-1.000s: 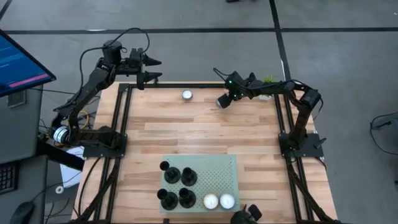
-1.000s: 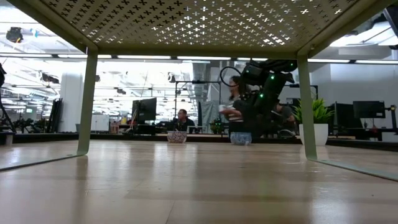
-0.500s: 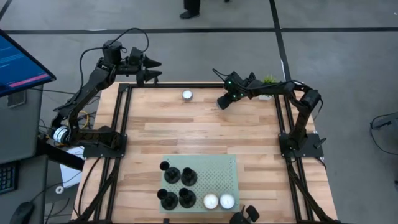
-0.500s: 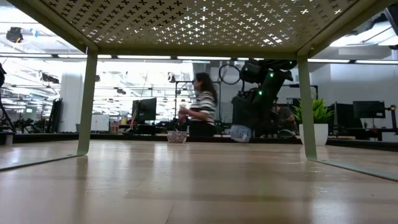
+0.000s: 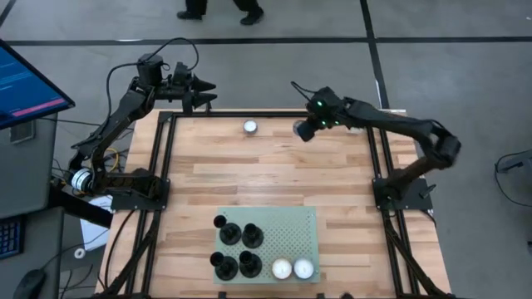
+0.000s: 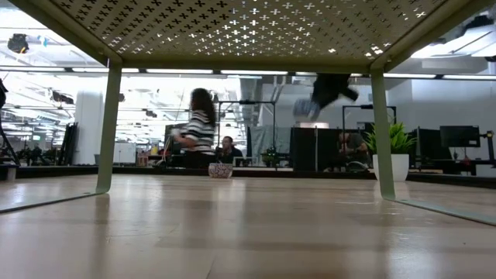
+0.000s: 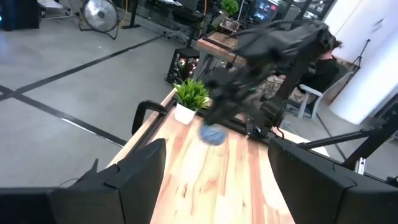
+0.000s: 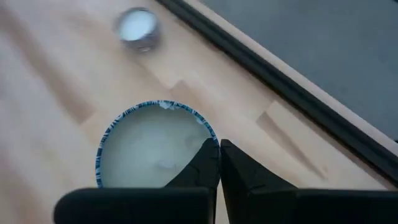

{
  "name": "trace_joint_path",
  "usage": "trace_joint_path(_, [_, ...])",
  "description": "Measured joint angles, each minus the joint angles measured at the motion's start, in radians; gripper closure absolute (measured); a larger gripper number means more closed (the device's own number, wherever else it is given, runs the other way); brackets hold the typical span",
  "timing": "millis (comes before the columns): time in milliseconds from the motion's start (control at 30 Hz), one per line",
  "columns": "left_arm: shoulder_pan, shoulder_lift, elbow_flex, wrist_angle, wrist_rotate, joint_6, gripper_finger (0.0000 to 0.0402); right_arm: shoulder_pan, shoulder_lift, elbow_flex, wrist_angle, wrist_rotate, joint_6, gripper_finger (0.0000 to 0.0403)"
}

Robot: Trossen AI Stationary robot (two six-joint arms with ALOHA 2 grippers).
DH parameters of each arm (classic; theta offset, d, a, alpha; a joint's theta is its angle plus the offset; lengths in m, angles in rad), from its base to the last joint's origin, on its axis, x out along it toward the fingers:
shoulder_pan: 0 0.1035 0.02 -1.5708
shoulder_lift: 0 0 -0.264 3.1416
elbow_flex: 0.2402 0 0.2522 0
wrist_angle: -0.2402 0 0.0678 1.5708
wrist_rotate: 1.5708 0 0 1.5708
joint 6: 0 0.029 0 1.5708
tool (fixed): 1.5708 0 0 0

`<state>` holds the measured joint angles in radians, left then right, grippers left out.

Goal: Stock candles on shelf
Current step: Put the blue scented candle on the shelf

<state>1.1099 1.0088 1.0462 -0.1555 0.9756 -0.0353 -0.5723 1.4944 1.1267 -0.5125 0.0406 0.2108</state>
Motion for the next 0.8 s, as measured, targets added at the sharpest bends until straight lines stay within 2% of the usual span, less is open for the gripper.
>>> trace_joint_path(167, [0.000,0.000,0.000,0.000,-0.032,0.000,0.0117,0.178,-0.156,0.000,-0.157,0.036,0.095,0.0403])
trace_joint_path(333, [0.000,0.000,0.000,0.000,-0.033,0.000,0.0117,0.431,-0.231,0.000,-0.249,0.089,0.198,0.0403])
trace_joint_path(533, [0.000,0.000,0.000,0.000,-0.033,0.000,0.0117,0.711,-0.253,0.000,-0.285,0.126,0.180,0.0403])
trace_joint_path(667, [0.000,0.000,0.000,0.000,-0.034,-0.022,0.0117,0.842,-0.233,0.002,-0.279,0.126,0.175,0.0403])
trace_joint_path(800, [0.000,0.000,0.000,0.003,-0.066,-0.029,0.0117,0.917,-0.175,0.053,-0.309,0.139,0.179,0.0403])
